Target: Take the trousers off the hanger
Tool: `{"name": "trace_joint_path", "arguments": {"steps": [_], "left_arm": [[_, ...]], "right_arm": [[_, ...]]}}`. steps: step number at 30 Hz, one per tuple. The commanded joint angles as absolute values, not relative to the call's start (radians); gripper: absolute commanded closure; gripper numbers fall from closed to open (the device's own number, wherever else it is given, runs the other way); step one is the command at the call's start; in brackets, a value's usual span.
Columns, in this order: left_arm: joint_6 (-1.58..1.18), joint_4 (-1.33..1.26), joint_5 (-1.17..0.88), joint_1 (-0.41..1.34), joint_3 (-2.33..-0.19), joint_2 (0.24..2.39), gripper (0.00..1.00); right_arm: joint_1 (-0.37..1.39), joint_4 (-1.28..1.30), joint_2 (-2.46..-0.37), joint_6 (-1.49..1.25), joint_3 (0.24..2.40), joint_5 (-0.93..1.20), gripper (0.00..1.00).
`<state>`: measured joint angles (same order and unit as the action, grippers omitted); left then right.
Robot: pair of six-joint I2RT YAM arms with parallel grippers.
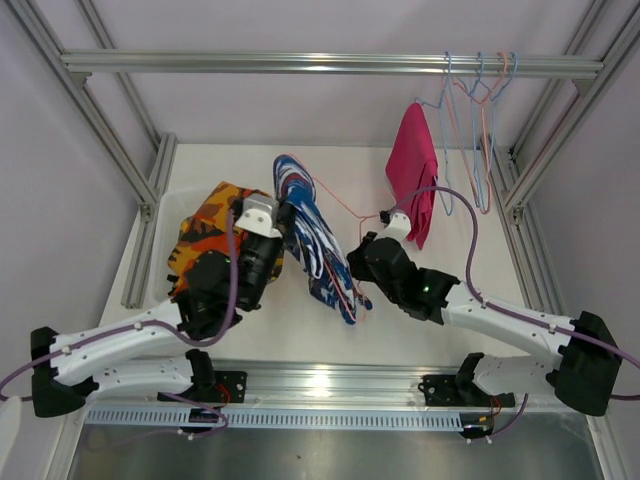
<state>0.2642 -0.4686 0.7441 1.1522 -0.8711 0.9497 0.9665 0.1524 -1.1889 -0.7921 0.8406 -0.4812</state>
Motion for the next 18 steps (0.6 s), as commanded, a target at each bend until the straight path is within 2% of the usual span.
{"name": "trace_joint_path", "arguments": {"steps": [1,18], "left_arm": [[0.346,-0.519,0.750,1.146,-1.026,0.871,1.00],[0.449,-0.437,0.773,1.146,-1.267,0.828,0.99]], "right_arm": [[0.959,0.080,-1.218,-0.776,0.830,-0.526,1.00],[0.942,0.012,-1.353,-0.788,0.765,-0.499,1.00]]}}
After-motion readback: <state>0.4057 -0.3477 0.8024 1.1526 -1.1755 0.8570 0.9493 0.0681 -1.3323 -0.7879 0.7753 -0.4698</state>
